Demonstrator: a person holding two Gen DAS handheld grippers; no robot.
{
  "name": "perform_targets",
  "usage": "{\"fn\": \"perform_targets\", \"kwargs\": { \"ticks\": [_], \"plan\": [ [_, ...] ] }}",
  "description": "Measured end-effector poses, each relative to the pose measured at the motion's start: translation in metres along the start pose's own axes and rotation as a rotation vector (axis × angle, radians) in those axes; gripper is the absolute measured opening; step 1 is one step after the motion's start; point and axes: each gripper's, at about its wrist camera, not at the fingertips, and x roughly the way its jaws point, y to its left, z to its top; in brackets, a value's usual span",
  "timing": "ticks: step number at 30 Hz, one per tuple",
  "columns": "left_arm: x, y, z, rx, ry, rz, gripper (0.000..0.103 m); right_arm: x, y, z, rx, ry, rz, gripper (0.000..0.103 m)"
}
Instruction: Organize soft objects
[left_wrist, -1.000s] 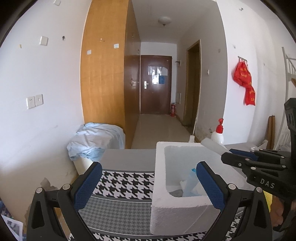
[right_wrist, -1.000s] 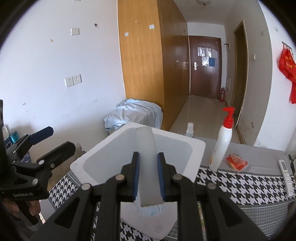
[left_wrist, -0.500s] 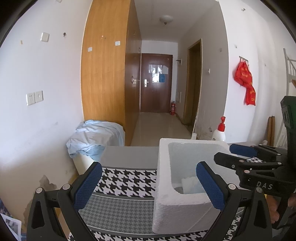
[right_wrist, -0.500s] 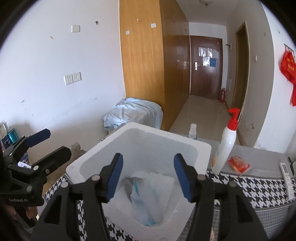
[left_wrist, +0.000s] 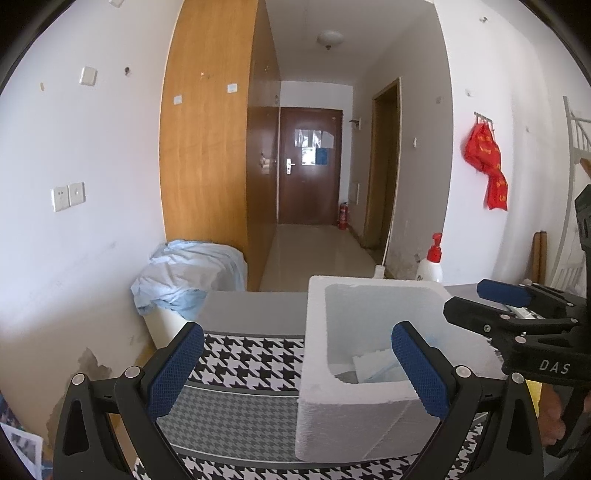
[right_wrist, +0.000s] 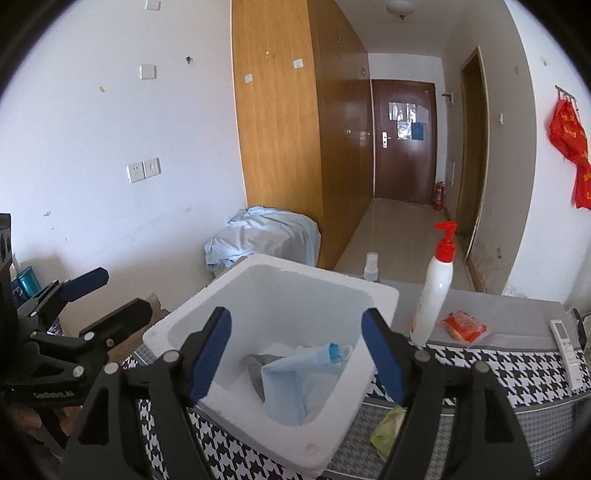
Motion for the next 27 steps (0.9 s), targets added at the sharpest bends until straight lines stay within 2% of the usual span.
{"fn": "perform_targets", "kwargs": {
  "ticks": [6,11,27],
  "plan": [
    [-0.01,-0.01,-0.001,0.005,-0.009,-0.012,0.102,-0.017,-0.003,-0.006,-0.007,-0.023,-0.005,0.078],
    [-0.02,-0.017,0.0,0.012,-0.021,-0.016,0.102,-0.032,-0.004,-0.01,-0.006,-0.067,-0.022,0.101],
    [-0.039,-0.039,-0.002,0.028,-0.038,-0.044,0.102,-0.07,-0.009,-0.025,-0.041,-0.099,-0.048,0.102]
  ]
}}
